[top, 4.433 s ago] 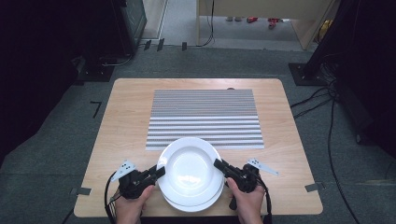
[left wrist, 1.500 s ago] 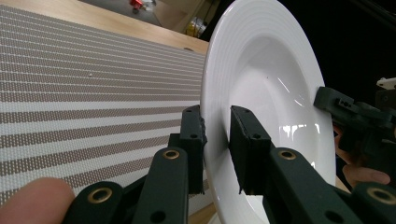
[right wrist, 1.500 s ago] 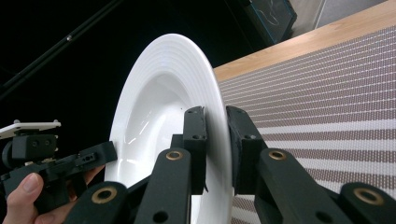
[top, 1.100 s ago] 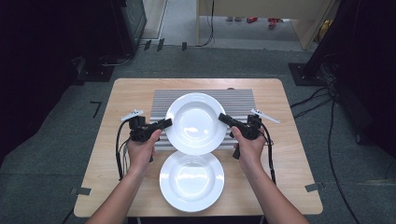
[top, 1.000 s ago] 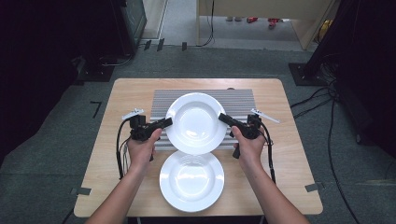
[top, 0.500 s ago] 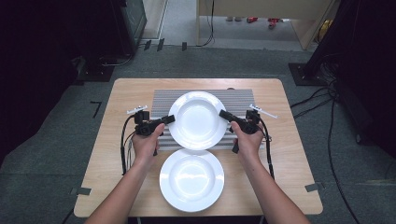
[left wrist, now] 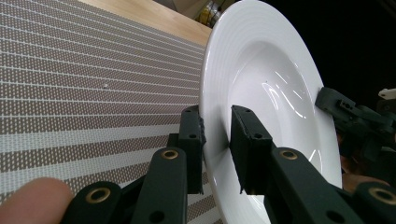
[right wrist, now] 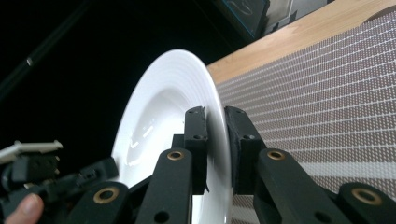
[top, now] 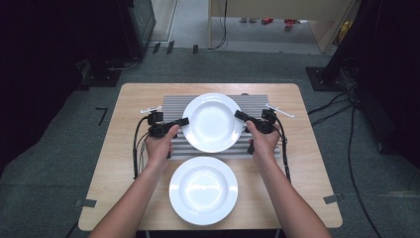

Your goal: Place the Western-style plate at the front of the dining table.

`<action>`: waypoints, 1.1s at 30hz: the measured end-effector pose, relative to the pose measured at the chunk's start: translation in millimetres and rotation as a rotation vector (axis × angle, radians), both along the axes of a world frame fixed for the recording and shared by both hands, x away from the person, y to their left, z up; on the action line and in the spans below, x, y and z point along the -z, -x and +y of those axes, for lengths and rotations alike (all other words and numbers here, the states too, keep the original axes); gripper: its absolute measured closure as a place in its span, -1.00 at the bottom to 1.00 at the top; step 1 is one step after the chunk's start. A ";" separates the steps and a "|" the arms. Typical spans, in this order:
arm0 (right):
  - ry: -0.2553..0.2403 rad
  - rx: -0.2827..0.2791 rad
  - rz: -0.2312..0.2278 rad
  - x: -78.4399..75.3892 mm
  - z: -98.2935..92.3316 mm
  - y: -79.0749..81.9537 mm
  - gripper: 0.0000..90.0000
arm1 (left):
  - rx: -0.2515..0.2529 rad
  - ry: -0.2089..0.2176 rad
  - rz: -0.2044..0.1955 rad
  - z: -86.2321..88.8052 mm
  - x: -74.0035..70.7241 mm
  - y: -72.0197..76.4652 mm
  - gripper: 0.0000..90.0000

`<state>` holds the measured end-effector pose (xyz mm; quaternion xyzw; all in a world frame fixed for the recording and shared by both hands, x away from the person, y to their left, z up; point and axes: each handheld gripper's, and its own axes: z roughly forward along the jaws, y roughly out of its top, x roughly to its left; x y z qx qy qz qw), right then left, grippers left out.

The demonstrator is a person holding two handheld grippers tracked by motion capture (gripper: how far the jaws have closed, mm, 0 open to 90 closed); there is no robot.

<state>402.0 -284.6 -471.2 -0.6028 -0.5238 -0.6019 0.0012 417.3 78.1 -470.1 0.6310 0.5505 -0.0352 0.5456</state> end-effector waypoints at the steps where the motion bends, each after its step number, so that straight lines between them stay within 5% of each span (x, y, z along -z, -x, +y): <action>1: -0.028 0.011 0.006 1.4 -1.2 -2.3 0.82 | 0.000 0.000 0.000 0.0 0.0 0.0 0.68; 11: -0.101 0.033 0.108 21.8 -4.4 -27.4 0.82 | -0.024 -0.017 0.050 -4.4 6.7 -23.7 0.69; 24: -0.098 0.098 0.195 51.8 -5.4 -41.4 0.81 | -0.027 -0.024 0.179 -12.6 32.3 -49.7 0.70; 33: -0.060 0.138 0.218 56.4 -11.6 -44.5 0.78 | -0.015 -0.035 0.209 -22.0 37.3 -57.9 0.69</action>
